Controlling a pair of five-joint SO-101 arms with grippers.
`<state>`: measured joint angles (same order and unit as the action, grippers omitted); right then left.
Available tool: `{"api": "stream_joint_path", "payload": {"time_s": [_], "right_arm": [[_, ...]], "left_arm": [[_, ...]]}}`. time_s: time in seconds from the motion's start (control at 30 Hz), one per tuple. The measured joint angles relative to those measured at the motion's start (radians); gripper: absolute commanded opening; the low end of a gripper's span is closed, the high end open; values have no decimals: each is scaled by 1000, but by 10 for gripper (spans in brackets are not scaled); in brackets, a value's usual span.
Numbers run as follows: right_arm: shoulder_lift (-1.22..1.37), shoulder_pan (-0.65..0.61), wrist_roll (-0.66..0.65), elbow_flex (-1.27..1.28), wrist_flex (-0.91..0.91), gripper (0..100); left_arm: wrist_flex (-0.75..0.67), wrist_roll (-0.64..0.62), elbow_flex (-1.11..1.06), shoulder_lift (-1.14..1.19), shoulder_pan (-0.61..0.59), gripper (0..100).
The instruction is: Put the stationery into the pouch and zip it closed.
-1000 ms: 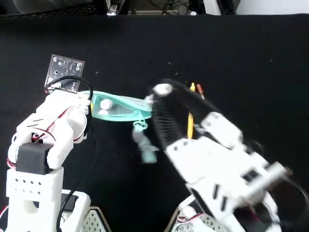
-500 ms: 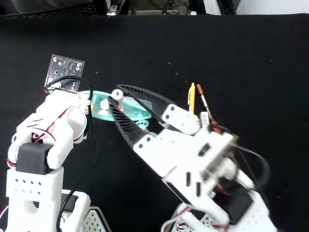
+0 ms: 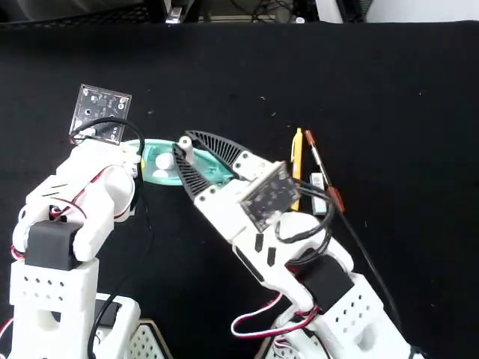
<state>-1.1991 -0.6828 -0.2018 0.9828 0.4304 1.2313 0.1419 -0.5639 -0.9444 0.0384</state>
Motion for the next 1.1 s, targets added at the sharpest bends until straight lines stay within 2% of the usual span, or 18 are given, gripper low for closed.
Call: {"api": "stream_joint_path", "payload": {"time_s": [0.1, 0.2, 0.57, 0.63, 0.73, 0.87, 0.97, 1.1], "right_arm": [[0, -49, -97, 0, 75, 103], [0, -86, -135, 0, 157, 172], [0, -89, -149, -236, 345, 148], [0, -28, -152, -278, 354, 148], [0, 133, -146, -302, 365, 148], [17, 431, -20, -270, 439, 148], [112, 608, 51, -158, 436, 148], [333, 658, 66, -54, 353, 148]], "left_arm": [[0, 0, 0, 0, 0, 32], [0, 0, 0, 0, 0, 32], [0, 0, 0, 0, 0, 32], [0, 0, 0, 0, 0, 32], [0, 0, 0, 0, 0, 32], [0, 0, 0, 0, 0, 32], [0, 0, 0, 0, 0, 32], [0, 0, 0, 0, 0, 32]]}}
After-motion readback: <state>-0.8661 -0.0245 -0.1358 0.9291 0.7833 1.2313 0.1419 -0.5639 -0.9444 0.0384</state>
